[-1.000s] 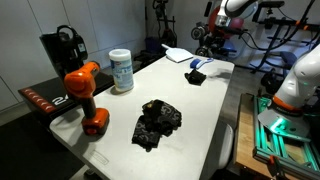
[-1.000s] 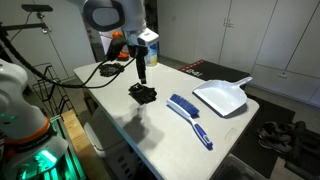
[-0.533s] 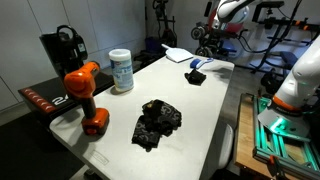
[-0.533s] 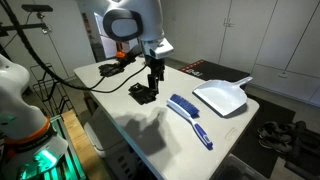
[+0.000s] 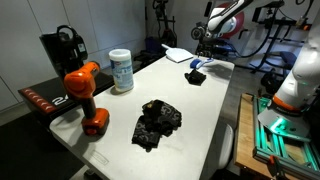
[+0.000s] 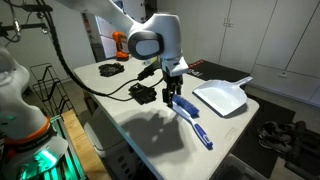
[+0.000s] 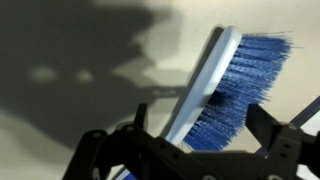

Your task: Put the cleaning brush on the glove to the right

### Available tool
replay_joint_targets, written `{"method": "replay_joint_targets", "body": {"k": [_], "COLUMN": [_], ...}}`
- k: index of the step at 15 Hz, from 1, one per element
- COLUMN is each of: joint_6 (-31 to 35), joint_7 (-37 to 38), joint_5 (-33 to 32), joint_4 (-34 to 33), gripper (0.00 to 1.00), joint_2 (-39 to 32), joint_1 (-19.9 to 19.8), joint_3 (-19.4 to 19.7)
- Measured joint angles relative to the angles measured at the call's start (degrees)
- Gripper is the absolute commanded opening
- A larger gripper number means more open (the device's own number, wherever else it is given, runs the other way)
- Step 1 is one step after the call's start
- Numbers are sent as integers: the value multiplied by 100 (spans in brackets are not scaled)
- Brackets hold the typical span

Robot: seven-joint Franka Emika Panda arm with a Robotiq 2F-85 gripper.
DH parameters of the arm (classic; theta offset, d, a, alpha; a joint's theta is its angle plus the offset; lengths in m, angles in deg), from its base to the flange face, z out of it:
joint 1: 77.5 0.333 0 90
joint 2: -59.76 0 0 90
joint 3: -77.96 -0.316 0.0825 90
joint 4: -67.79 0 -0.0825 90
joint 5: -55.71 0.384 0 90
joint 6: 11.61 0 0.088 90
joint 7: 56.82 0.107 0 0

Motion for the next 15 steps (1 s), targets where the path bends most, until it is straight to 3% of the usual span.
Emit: {"method": "replay_joint_targets", "body": {"k": [10,12,15], "joint_6": [206,361,457], "joint_7": [27,22,22], "joint_5": [224,370,559], "joint_4": [-567,-603,-659], "gripper": [100,74,49], "joint_2": [-852,-967,-1121], "joint_1": [127,164,200], "joint_3": [115,115,115]}}
